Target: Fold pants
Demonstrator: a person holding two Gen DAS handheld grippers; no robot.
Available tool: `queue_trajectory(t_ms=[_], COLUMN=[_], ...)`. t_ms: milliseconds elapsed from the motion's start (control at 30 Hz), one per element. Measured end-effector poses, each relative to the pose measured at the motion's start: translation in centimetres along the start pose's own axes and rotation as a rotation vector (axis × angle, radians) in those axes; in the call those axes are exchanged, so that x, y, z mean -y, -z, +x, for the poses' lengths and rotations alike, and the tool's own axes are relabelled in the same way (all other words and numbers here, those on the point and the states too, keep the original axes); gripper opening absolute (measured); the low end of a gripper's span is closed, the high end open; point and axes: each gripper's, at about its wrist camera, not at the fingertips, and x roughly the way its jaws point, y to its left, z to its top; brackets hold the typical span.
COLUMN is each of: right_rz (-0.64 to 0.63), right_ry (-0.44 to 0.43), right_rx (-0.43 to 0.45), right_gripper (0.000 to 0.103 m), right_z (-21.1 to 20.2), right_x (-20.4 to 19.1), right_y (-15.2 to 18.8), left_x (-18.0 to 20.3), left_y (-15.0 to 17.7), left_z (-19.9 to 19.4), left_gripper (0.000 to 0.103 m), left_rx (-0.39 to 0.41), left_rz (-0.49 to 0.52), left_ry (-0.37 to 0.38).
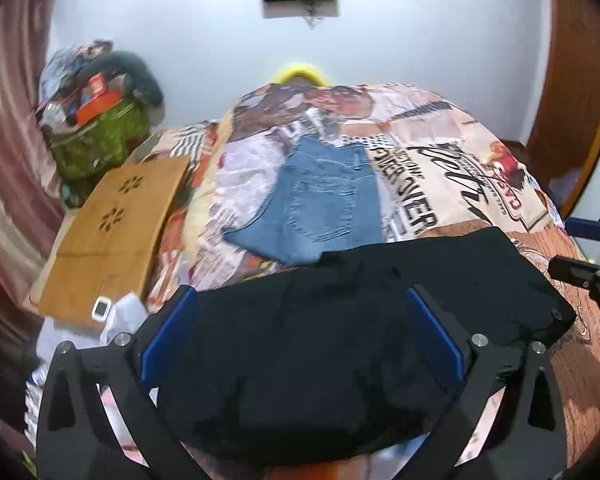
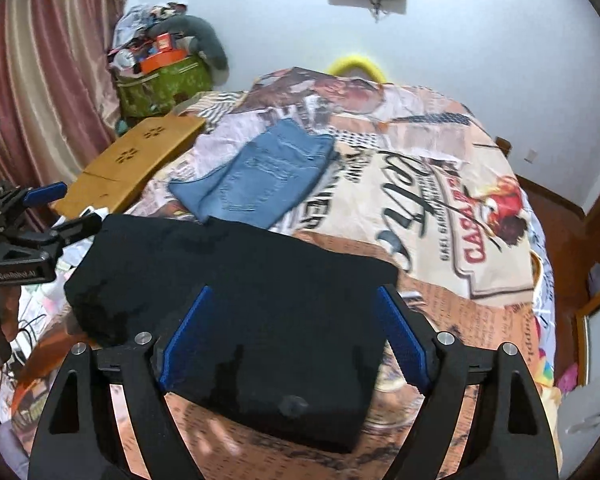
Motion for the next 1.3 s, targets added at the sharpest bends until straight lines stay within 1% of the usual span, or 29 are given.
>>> queue_trajectory(t_ms=[167, 367, 433, 500, 600, 667, 700, 800, 900, 967, 1033, 1067, 1133, 1200, 1300], right_rz=[-0.067, -0.117, -0.125, -0.134, -0.137, -0.117, -0.105, -0.085, -0.09, -0.091, -0.091, -0.093, -0.095, -0.096, -0.095], right_ry=[-0.014, -0.012, -0.012, -0.015, -0.018, -0.024, -0.036, -0.051, -0.047, -0.049, -0.051, -0.051, -0.052, -0.054, -0.061], right_rx=[-0.058, -0.144, -0.182, -0.232, -0.278, -0.279, -0.287, -0.289, -0.28, -0.276, -0.274, -0.274, -0.272, -0.27, -0.267], right_gripper=[0.081, 0.081, 0.081, 0.081, 0.081, 0.084, 0.084, 0.085, 0.086, 0.086, 0.086, 0.086, 0.086, 0.086, 0.086], right_z=[2.5, 5.2, 6.1, 7.2, 8.2, 8.2, 8.2, 8.1, 7.9, 8.0, 8.0, 8.0, 8.1, 8.1, 8.2], right_x=[-2.8, -4.8, -5.1, -5.5, -5.5, -5.2, -4.9, -4.8, -5.1, -5.0, -5.0, -4.9, -4.9, -4.9, -4.8], right_y=[-0.4, 0.2, 0.7, 1.3, 2.2, 2.3, 2.3, 2.5, 2.7, 2.7, 2.7, 2.7, 2.6, 2.6, 2.7], left_x=[-4.3, -9.4, -10.9, -12.0, -13.0, -13.2, -13.1, -12.9, -12.5, -12.4, -12.5, -12.6, -13.2, -13.8, -14.5], left_y=[2.3, 5.8, 7.1, 8.2, 10.1, 11.5, 11.8, 13.4, 14.3, 14.6, 14.5, 14.4, 14.5, 14.5, 14.3], left_z=[0.7, 2.4, 2.9, 3.1, 3.6, 4.0, 4.3, 5.3, 6.1, 6.8, 7.4, 7.9, 9.2, 10.1, 11.4], left_gripper=[0.103, 0.103, 0.103, 0.103, 0.103, 0.103, 0.103, 0.103, 0.103, 0.103, 0.103, 0.103, 0.103, 0.103, 0.103], left_rx=[-0.061, -0.194, -0.243, -0.283, -0.352, -0.409, -0.428, -0.499, -0.547, -0.562, -0.55, -0.55, -0.559, -0.551, -0.559], left_rz=[-0.08, -0.197, -0.24, -0.278, -0.342, -0.384, -0.401, -0.481, -0.552, -0.6, -0.636, -0.649, -0.694, -0.718, -0.741], left_ry=[-0.039, -0.077, -0.071, -0.044, 0.036, 0.108, 0.133, 0.24, 0.328, 0.379, 0.413, 0.435, 0.456, 0.447, 0.416])
